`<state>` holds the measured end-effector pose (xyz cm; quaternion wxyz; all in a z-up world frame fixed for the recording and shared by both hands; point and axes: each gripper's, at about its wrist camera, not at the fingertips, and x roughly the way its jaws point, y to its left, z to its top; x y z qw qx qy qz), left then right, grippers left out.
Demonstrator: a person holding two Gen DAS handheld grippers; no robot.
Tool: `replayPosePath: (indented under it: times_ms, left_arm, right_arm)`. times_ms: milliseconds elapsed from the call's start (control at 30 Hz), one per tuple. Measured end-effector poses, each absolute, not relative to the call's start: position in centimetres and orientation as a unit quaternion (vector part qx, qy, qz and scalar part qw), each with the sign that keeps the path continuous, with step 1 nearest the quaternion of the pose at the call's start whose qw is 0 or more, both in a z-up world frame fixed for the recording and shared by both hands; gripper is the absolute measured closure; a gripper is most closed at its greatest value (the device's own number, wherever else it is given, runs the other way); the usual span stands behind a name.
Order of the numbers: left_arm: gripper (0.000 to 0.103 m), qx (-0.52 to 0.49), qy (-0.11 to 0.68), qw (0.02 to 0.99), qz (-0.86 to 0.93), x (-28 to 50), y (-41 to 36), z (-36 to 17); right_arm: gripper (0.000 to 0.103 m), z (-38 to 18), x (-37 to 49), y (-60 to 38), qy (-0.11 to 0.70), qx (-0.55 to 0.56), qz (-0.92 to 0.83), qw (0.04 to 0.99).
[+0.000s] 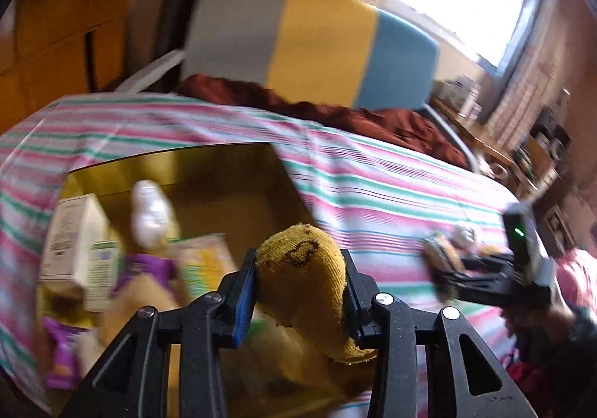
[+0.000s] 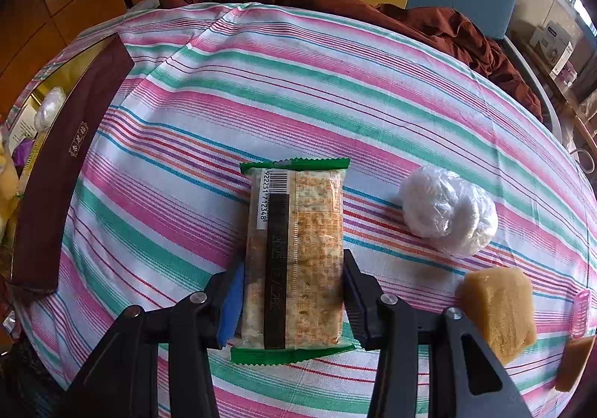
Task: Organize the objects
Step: 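Carry the yellow knit glove into the gold box and open the left tool, then carry the cracker packet into the gold box and open the right tool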
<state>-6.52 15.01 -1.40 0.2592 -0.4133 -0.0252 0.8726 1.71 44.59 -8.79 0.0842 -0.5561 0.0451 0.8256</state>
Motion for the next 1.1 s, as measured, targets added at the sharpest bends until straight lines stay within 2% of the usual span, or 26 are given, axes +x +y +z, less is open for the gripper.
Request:
replayPosePath:
  times_ms: [233, 400, 467, 567, 733, 967, 1100]
  left_arm:
    - [0.062, -0.453, -0.066, 0.178, 0.871, -12.7, 8.8, -3.3]
    - [0.061, -0.48, -0.072, 0.156, 0.86, -15.1, 8.0, -5.5]
    - [0.058, -0.485, -0.072, 0.158, 0.857, -15.6, 8.2, -6.1]
    - [0.049, -0.486, -0.078, 0.164, 0.855, -16.0, 8.6, -6.4]
    - [0.037, -0.468, -0.095, 0.17, 0.862, -15.6, 8.1, -5.2]
    - [0.036, -0.422, -0.091, 0.147, 0.89, -12.1, 5.9, -3.0]
    - [0.036, -0.395, -0.068, 0.136, 0.906, -8.8, 5.7, -2.3]
  right_arm:
    - [0.056, -9.1, 1.3, 44.2, 0.042, -0.556, 0.826, 0.085]
    - [0.056, -9.1, 1.4, 44.3, 0.041, -0.556, 0.826, 0.085]
    - [0.056, -9.3, 1.2, 44.5, 0.04, -0.556, 0.826, 0.086]
    - [0.056, -9.4, 1.2, 44.6, 0.039, -0.556, 0.826, 0.086]
    - [0.051, -9.4, 1.3, 44.8, 0.037, -0.556, 0.826, 0.091]
    - [0.05, -9.5, 0.8, 45.1, 0.034, -0.557, 0.825, 0.093]
    - [0.054, -9.4, 0.9, 44.7, 0.033, -0.557, 0.825, 0.091]
